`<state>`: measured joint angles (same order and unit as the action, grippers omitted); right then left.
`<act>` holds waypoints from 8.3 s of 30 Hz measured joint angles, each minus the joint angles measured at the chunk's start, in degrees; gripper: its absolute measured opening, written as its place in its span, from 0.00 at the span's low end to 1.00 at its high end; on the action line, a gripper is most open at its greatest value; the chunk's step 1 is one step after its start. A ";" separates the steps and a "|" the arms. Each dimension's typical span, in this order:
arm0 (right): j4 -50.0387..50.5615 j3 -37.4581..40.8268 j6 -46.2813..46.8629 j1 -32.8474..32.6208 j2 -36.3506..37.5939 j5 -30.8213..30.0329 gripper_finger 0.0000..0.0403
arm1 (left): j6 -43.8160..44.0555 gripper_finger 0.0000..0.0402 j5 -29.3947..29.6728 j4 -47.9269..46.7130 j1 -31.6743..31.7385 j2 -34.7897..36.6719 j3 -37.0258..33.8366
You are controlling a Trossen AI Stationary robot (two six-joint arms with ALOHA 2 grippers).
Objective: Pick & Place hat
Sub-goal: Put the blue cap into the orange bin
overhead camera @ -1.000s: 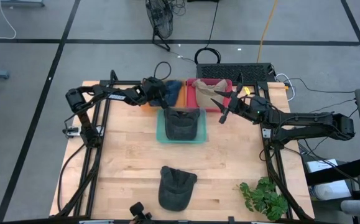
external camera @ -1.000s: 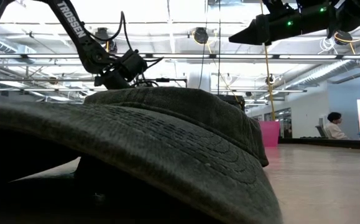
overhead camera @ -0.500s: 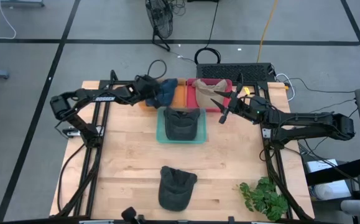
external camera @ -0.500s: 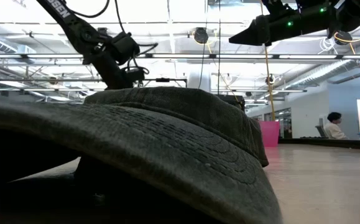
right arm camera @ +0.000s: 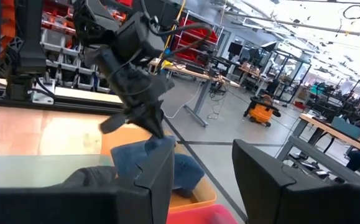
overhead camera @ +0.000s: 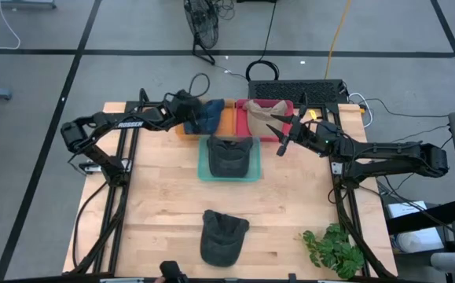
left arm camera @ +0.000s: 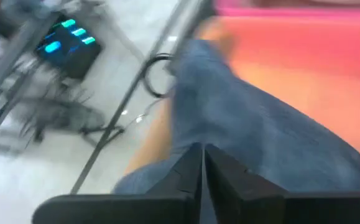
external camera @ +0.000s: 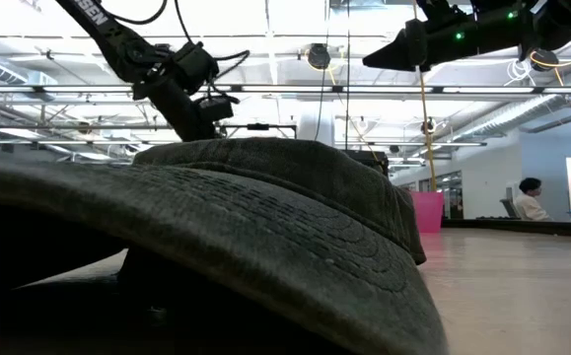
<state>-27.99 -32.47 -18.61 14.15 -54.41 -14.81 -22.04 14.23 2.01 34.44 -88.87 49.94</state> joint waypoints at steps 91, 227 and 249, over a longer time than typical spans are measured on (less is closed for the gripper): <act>-0.48 0.00 -3.17 -0.02 0.02 -0.07 0.35 | -1.35 0.02 -20.41 -3.96 11.56 -2.19 1.07; -0.87 0.00 -0.03 -0.01 0.02 0.09 0.35 | -12.35 0.17 -0.11 -12.38 7.09 -5.06 1.18; -1.17 0.00 -0.07 -0.02 0.01 0.09 0.35 | -3.68 0.37 -7.51 -0.92 2.01 14.56 1.04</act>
<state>-29.16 -32.47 -18.68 14.13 -54.40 -14.72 -25.72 6.72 1.10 36.45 -74.31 50.98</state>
